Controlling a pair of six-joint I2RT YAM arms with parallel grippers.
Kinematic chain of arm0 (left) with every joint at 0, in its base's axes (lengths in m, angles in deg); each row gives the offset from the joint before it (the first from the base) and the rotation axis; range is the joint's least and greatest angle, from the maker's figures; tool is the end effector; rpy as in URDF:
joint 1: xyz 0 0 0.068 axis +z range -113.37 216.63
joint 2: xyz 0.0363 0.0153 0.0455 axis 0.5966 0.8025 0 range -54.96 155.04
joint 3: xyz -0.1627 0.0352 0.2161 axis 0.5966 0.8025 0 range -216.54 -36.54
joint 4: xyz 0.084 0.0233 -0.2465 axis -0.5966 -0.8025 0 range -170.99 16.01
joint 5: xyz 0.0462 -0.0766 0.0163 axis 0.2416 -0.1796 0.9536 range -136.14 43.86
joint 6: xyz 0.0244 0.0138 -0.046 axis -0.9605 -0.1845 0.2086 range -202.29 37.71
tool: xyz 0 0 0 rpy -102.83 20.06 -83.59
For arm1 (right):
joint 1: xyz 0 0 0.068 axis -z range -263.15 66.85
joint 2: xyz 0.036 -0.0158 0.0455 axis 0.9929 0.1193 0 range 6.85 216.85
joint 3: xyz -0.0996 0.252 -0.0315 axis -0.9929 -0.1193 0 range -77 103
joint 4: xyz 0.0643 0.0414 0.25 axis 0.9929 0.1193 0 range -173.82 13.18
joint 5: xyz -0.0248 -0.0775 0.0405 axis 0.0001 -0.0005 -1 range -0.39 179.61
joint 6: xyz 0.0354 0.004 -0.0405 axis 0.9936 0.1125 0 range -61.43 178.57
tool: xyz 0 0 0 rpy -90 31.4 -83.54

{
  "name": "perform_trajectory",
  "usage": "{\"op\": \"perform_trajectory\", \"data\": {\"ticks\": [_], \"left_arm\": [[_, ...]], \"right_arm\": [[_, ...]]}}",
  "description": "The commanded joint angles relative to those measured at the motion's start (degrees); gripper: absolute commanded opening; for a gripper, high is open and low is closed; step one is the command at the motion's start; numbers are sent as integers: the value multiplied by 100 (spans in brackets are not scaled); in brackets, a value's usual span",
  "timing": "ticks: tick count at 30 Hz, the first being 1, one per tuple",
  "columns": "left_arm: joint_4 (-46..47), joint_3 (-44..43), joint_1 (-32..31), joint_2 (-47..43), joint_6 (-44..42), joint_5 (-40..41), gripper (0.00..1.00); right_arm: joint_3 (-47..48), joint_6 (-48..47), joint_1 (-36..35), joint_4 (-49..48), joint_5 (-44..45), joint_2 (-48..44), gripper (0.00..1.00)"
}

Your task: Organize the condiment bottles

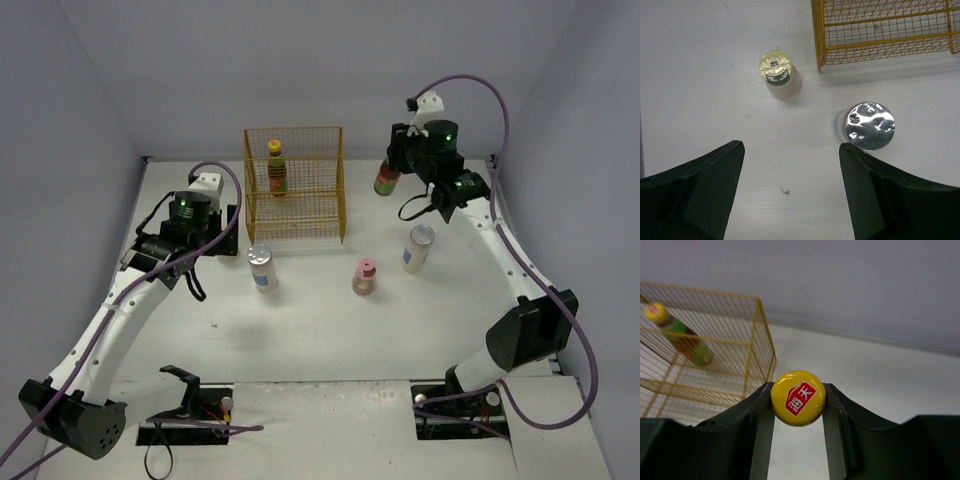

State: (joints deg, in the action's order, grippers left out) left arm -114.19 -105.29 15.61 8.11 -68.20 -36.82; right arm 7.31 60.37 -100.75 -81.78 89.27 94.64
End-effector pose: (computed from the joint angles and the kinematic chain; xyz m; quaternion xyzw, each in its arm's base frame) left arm 0.2151 -0.0765 0.3709 0.0155 0.8828 -0.0713 0.4640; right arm 0.3498 0.1112 0.4117 -0.1037 0.7331 0.1154 0.6622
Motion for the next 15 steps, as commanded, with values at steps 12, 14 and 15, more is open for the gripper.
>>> {"op": "perform_trajectory", "data": {"ticks": [12, 14, 15], "left_arm": [[285, -95, -43, -84, 59, 52, 77], [294, -25, -43, -137, 103, 61, 77], [294, -7, -43, -180, 129, 61, 77]], "right_arm": [[3308, 198, -357, -1505, -1416, 1352, 0], [3652, 189, -489, -1575, -1416, 1757, 0], [4010, 180, -533, -1567, -1399, 1890, 0]]}}
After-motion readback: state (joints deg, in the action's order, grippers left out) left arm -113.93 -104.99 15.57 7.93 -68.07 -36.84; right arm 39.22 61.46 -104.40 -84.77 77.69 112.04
